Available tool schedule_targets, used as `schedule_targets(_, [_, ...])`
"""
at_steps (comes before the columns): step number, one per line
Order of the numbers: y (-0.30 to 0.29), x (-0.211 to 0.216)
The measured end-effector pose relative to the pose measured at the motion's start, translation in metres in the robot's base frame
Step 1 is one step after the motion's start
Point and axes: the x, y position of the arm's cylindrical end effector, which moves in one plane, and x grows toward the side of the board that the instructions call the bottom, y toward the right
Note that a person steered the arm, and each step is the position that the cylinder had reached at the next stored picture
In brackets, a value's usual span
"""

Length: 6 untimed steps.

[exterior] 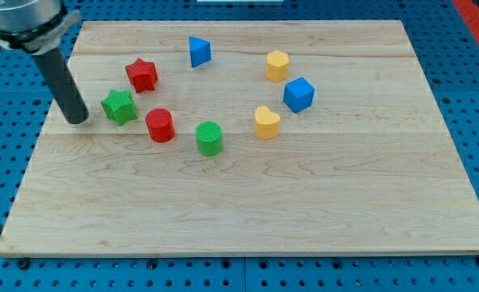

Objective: Push the blue triangle towards the center

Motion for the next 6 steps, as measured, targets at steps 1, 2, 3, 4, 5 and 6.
schedule_targets(1, [-0.005, -0.058])
schedule_targets(2, [0.032, -0.092])
schedule_targets(3, [0.06, -0.108])
schedule_targets(4, [0.059, -0.127])
schedule_targets(5, [0.082, -0.171])
schedule_targets(6, [0.118, -0.174])
